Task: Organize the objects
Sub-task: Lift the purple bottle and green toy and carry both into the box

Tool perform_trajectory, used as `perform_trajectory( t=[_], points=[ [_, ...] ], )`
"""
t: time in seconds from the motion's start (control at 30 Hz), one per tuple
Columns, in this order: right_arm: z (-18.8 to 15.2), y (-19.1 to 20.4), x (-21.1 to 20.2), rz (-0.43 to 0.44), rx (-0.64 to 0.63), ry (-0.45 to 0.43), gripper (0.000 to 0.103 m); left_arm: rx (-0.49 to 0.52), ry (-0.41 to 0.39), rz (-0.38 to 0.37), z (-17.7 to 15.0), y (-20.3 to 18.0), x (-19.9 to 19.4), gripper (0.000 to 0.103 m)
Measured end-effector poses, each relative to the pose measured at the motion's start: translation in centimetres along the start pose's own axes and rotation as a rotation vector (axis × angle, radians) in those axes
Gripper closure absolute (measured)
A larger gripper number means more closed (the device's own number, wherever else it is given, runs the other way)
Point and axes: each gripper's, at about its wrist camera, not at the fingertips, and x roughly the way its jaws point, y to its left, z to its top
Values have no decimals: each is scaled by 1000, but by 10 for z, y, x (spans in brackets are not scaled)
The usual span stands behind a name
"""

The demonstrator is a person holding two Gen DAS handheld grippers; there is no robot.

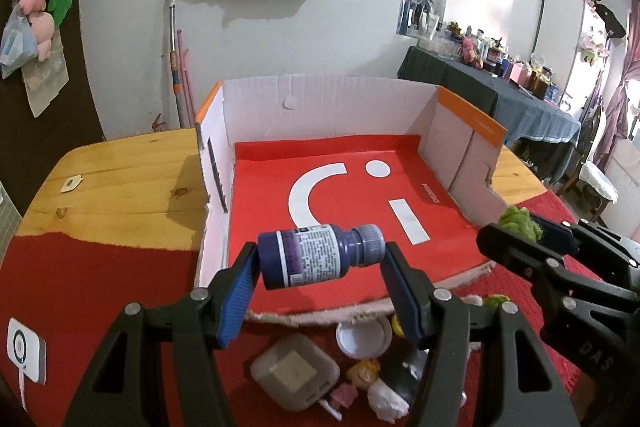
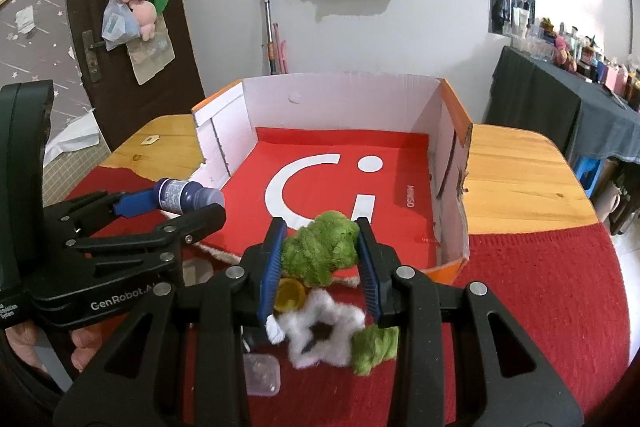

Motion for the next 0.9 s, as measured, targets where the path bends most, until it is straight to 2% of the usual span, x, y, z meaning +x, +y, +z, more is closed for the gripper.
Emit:
perform_trajectory(
  t=[0.47,0.73,0.9],
  points=[
    [17,-20,48,14,31,105,70,6,92,2,14,6,42,39],
    [17,-29,72,6,37,174,70,7,171,-1,14,11,70,39],
    [15,-30,85,10,34,217,70,22,192,14,12,13,78,39]
  ],
)
